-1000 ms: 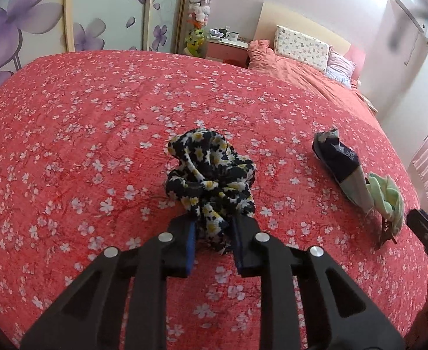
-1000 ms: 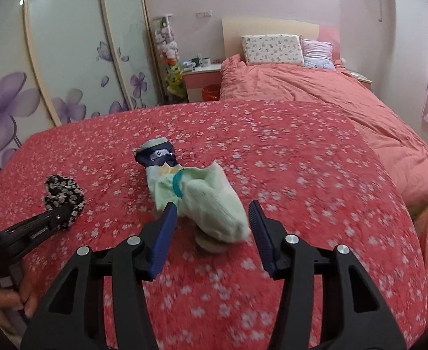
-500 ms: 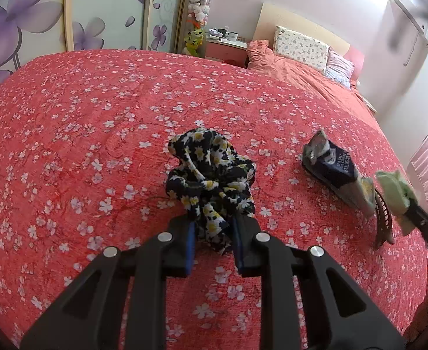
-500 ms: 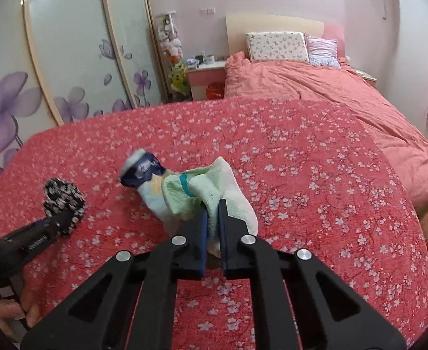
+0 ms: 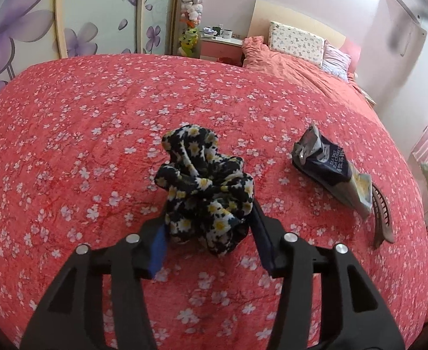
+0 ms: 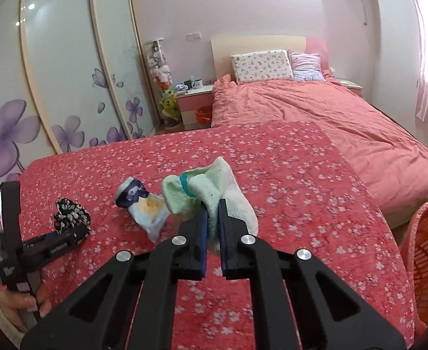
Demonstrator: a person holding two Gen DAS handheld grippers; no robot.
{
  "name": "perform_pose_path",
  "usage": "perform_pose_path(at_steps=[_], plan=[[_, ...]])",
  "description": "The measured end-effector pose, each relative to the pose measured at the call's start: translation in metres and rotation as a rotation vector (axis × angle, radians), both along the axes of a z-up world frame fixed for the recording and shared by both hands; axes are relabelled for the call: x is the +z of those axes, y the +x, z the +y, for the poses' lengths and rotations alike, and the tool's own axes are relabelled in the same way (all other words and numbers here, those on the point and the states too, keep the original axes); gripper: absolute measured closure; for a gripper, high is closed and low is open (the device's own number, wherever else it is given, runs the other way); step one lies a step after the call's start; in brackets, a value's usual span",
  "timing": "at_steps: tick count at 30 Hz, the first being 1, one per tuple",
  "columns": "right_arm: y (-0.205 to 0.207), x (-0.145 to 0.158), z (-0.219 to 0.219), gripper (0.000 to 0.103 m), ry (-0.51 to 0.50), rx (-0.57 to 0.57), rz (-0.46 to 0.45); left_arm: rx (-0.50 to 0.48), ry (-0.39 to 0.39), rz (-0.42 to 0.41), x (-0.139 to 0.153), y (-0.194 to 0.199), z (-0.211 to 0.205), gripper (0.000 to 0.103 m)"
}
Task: Collect trash
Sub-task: 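Carry the floral cloth and green sock over the orange basket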
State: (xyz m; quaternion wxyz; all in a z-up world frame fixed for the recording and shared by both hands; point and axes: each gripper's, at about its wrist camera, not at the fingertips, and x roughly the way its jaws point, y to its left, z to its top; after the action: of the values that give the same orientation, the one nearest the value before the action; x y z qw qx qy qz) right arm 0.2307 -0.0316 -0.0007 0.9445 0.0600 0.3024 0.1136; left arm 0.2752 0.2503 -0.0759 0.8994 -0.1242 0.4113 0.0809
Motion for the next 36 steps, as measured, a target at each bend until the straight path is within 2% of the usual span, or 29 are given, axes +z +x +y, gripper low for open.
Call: perform_pose_path(at_steps=[1,3,6,11,17,26,36], plan=[[-0.001,-0.001,-0.003,0.096,0.000,-0.003,0.003,0.002,0.004,-0.001,0.000,0.002,-0.001,0.055],[-0.004,-0.002,-0.008,0.096,0.001,-0.010,0.006,0.000,0.014,-0.004,0.000,0.004,-0.002,0.076],[-0.010,-0.003,-0.018,0.096,0.006,-0.023,0.004,-0.007,-0.019,-0.008,0.000,0.003,0.001,0.087],[-0.022,0.003,-0.038,0.096,0.025,-0.056,-0.016,-0.011,-0.022,-0.037,0.014,-0.008,0.000,0.088],[-0.048,0.014,-0.065,0.096,0.029,-0.104,-0.082,-0.071,0.004,-0.104,0.050,-0.030,-0.032,0.088],[-0.091,0.032,-0.103,0.096,-0.009,-0.207,-0.183,-0.254,-0.024,-0.180,0.100,-0.058,-0.120,0.088],[-0.124,0.035,-0.166,0.096,0.015,-0.408,-0.232,-0.473,-0.077,-0.213,0.122,-0.082,-0.225,0.088]])
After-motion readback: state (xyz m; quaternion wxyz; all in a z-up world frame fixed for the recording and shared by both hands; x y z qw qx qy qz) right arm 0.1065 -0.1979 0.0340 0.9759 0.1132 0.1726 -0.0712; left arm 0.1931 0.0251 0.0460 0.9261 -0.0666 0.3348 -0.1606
